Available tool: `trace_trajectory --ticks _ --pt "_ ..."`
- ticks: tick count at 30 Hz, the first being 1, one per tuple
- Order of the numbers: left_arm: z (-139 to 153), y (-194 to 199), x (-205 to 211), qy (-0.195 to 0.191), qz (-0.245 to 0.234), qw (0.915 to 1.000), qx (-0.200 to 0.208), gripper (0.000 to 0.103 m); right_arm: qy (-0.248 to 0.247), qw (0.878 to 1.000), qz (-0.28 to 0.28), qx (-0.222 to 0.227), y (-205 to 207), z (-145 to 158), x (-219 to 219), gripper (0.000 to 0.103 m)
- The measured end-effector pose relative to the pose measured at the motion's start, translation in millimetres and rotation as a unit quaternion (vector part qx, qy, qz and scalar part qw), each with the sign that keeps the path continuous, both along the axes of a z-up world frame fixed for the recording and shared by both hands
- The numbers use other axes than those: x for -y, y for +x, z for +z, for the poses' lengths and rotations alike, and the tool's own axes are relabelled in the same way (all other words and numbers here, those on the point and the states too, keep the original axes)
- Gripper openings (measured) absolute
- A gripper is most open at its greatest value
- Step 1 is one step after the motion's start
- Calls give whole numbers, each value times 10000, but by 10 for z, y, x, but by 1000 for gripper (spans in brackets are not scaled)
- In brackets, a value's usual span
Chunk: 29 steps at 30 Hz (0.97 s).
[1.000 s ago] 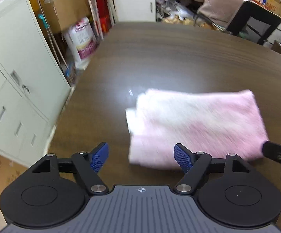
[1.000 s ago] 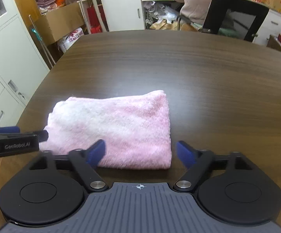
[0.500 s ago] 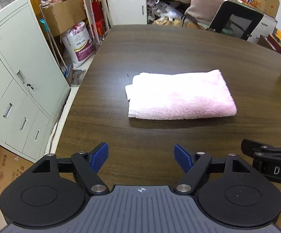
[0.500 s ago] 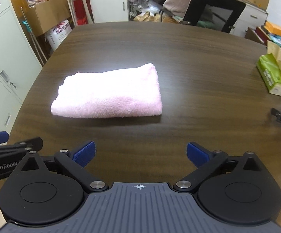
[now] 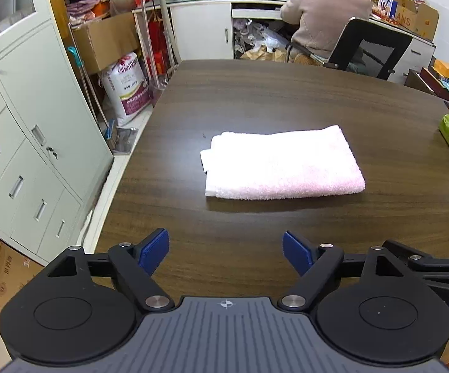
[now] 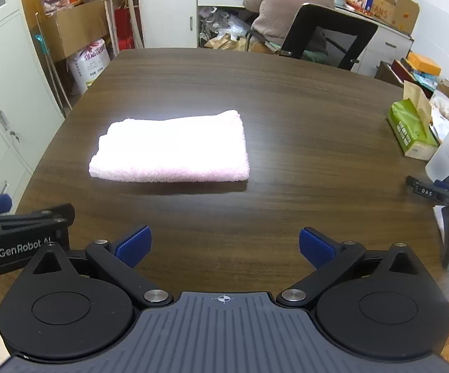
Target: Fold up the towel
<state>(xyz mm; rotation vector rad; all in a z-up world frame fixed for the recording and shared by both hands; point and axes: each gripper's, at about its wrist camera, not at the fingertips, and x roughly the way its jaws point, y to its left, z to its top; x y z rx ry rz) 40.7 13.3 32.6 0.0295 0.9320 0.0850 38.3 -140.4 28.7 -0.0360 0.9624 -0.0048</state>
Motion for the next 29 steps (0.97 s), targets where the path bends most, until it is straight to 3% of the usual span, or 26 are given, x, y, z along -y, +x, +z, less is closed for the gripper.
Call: trace_trajectory --ticks 14,23,29 --pt "-21 -14 59 -134 45 9999 -94 85 28 10000 -64 -25 -52 0 88 103" --pt "-40 -21 83 63 231 9996 -159 97 104 9999 -47 -42 -63 -10 131 103" --pt "-27 -61 111 216 173 9996 -35 97 130 9999 -66 -56 -63 -26 160 103"
